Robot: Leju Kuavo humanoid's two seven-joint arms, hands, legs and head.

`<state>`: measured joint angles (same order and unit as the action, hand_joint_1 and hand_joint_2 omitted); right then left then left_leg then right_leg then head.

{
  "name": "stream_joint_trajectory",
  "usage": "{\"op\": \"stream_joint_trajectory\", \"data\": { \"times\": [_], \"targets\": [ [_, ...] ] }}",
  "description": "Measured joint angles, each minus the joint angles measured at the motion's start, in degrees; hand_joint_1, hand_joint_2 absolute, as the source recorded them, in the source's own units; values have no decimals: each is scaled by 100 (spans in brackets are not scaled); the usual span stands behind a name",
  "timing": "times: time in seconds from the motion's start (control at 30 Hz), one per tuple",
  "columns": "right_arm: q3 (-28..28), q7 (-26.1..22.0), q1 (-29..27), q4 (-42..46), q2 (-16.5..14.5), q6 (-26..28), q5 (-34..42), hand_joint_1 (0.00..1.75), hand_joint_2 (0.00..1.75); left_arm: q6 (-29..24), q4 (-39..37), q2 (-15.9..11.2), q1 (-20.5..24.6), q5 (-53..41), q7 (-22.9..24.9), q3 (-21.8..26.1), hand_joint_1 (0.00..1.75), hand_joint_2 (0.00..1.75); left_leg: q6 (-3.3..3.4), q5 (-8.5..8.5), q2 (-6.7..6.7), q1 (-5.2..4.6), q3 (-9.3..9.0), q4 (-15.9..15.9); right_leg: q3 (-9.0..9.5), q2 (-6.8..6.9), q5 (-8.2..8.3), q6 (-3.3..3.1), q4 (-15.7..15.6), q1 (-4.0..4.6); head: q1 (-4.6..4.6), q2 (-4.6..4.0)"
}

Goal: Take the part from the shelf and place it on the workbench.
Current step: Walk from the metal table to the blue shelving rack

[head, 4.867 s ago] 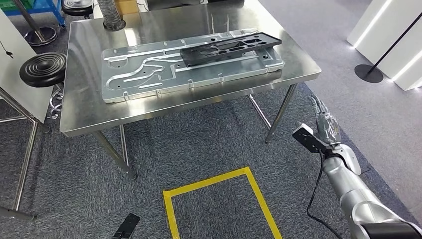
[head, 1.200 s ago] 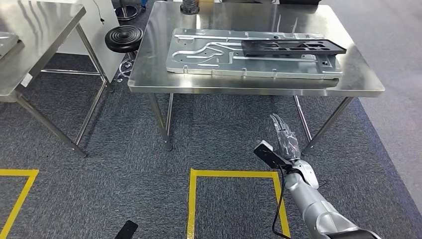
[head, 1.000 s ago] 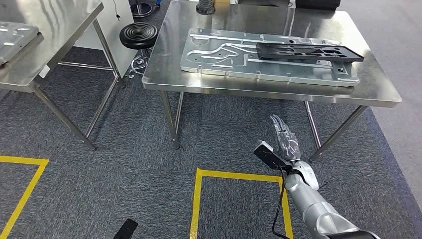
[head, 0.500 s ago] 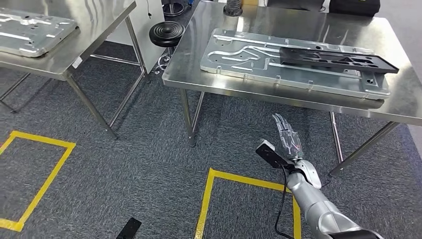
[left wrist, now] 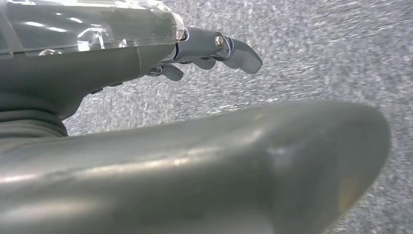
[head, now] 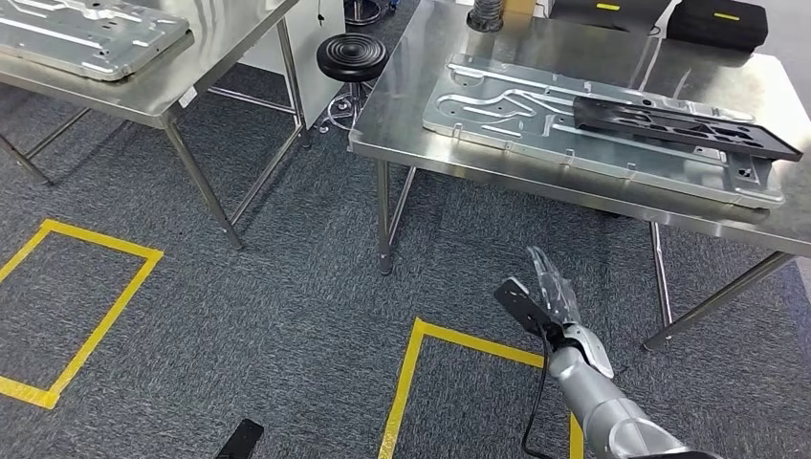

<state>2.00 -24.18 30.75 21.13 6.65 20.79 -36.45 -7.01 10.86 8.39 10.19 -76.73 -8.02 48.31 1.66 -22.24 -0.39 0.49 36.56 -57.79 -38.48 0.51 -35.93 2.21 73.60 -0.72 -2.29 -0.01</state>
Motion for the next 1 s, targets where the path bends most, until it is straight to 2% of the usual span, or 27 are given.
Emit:
{"op": "stream_joint_trajectory", "data": {
  "times": [0.03, 0.07, 0.13, 0.17, 0.2, 0.27, 0.3, 0.33, 0.37, 0.43, 0.47, 0.5, 0.53, 0.57, 0.6, 0.63, 0.67, 0.7, 0.73, 0.8, 0.83, 0.87, 0.93, 0.97, 1.0],
  "targets": [
    [-30, 137, -97, -64, -9, -73, 27, 0, 0, 2, 0, 2, -3, 7, -2, 4, 0, 0, -6, 37, -26, -1, 49, -5, 98, -1, 60, -7, -63, 0, 0, 1],
    [-62, 268, -192, -122, -21, -144, 59, 0, 0, 4, 0, 4, -5, 11, -5, 8, 0, 0, -16, 72, -51, -1, 96, -12, 307, -5, 206, -24, -347, 0, 0, 1],
    [-149, 507, -374, -224, -55, -264, 164, 0, 0, 10, 1, 17, -4, 11, -10, 19, 0, 0, -55, 147, -90, -5, 173, -27, 840, -30, 447, -79, -1185, 18, 0, 0],
    [-207, 632, -479, -267, -76, -327, 238, 0, 0, 13, 1, 24, -4, 2, -12, 23, 0, 0, -83, 188, -101, -4, 191, -20, 1022, -41, 510, -106, -1492, 36, 1, 0],
    [-276, 775, -596, -317, -106, -396, 328, 0, 0, 16, 1, 31, -6, -10, -13, 26, 0, 0, -114, 233, -108, 1, 196, -8, 1115, -50, 521, -129, -1671, 59, 1, 0],
    [-441, 1047, -880, -426, -187, -534, 499, 0, 0, 22, 0, 41, -25, -32, -11, 28, 0, 0, -191, 325, -126, 15, 189, 45, 1111, -42, 584, -184, -1733, 94, 1, 0],
    [-524, 1159, -1022, -481, -244, -600, 561, 0, 0, 25, 1, 43, -41, -37, -9, 28, 0, 0, -226, 315, -122, 21, 202, 42, 1092, -26, 639, -222, -1765, 90, 1, 0],
    [-594, 1261, -1153, -530, -301, -669, 609, 0, 0, 27, 1, 43, -56, -39, -7, 30, 0, 0, -253, 207, -106, 20, 238, -24, 1052, -14, 708, -269, -1789, 81, 0, 1],
    [-655, 1380, -1271, -572, -358, -747, 654, 0, 0, 29, 1, 42, -65, -44, -7, 31, 0, 0, -276, -15, -83, 18, 299, -197, 996, -1, 784, -311, -1814, 68, -1, 0],
    [-757, 1685, -1474, -654, -458, -932, 742, 0, 0, 32, 1, 38, -60, -62, -6, 32, 0, 0, -306, -638, -37, 20, 464, -867, 848, 16, 907, -355, -1817, 68, -2, -1],
    [-807, 1848, -1575, -695, -504, -1019, 778, 0, 0, 33, 1, 38, -56, -71, -6, 32, 0, 0, -324, -855, -25, 21, 524, -1254, 766, 29, 962, -359, -1805, 77, -2, -1],
    [-850, 1989, -1669, -733, -549, -1095, 804, 0, 0, 35, 1, 37, -55, -78, -5, 32, 0, 0, -336, -927, -14, 22, 531, -1547, 678, 44, 1015, -357, -1788, 86, -2, 0],
    [-886, 2119, -1754, -767, -593, -1166, 830, 0, 0, 38, 1, 37, -56, -83, -5, 32, 0, 0, -341, -861, -5, 22, 455, -1674, 579, 56, 1070, -352, -1761, 93, -2, 0],
    [-920, 2233, -1828, -798, -636, -1234, 855, 0, 0, 40, 0, 37, -55, -90, -5, 32, 0, 0, -338, -715, 1, 23, 281, -1600, 473, 62, 1122, -342, -1726, 98, -2, 0],
    [-954, 2334, -1887, -824, -681, -1306, 881, 0, 0, 43, 0, 37, -47, -102, -4, 32, 0, 0, -326, -582, 4, 22, 10, -1330, 370, 63, 1170, -328, -1682, 100, -2, -1],
    [-990, 2438, -1943, -847, -726, -1385, 908, 0, 0, 44, 1, 37, -29, -115, -1, 31, 0, 0, -308, -563, 4, 14, -330, -918, 278, 62, 1210, -309, -1635, 109, -2, -1],
    [-1030, 2539, -1998, -865, -763, -1473, 934, 0, 0, 46, 1, 37, -4, -128, 3, 29, 0, 0, -279, -637, 3, 3, -640, -483, 212, 63, 1245, -284, -1592, 116, -2, 0],
    [-1072, 2639, -2053, -883, -800, -1576, 959, 0, 0, 49, 1, 37, 17, -140, 8, 25, 0, 0, -248, -740, 1, -13, -855, -152, 175, 67, 1283, -257, -1566, 121, -1, 1],
    [-1115, 2730, -2112, -902, -831, -1673, 981, 0, 0, 52, 1, 37, 34, -148, 13, 18, 0, 0, -212, -830, -1, -29, -965, 52, 157, 72, 1323, -226, -1556, 123, -1, 1],
    [-1206, 2848, -2240, -949, -895, -1815, 1004, 0, 0, 62, 0, 36, 32, -156, 26, 2, 0, 0, -122, -779, 10, -35, -937, 133, 141, 66, 1385, -160, -1555, 103, -1, 1],
    [-1244, 2881, -2303, -971, -919, -1848, 1004, 0, 0, 65, 0, 37, 31, -159, 32, -5, 0, 0, -72, -716, 20, -29, -893, 143, 107, 44, 1296, -125, -1499, 90, -1, 1],
    [-1277, 2900, -2359, -990, -942, -1867, 1004, 0, 0, 67, 0, 38, 31, -158, 36, -11, 0, 0, -26, -642, 32, -23, -833, 156, 49, 19, 1091, -90, -1349, 75, 0, 1],
    [-1323, 2926, -2421, -1015, -975, -1872, 1008, 0, 0, 67, 0, 43, 37, -158, 37, -20, 0, 0, 25, -496, 45, -23, -672, 157, -123, -17, 466, -28, -739, 45, 0, 1],
    [-1342, 2937, -2434, -1024, -993, -1871, 1011, 0, 0, 67, 0, 44, 35, -158, 38, -22, 0, 0, 29, -425, 48, -27, -581, 150, -195, -20, 226, -7, -363, 35, 0, 1],
    [-1359, 2951, -2444, -1032, -1006, -1872, 1013, 0, 0, 67, 0, 44, 31, -159, 40, -23, 0, 0, 23, -355, 50, -31, -480, 140, -217, -20, 131, 7, -63, 30, 0, 1]
  ]
}}
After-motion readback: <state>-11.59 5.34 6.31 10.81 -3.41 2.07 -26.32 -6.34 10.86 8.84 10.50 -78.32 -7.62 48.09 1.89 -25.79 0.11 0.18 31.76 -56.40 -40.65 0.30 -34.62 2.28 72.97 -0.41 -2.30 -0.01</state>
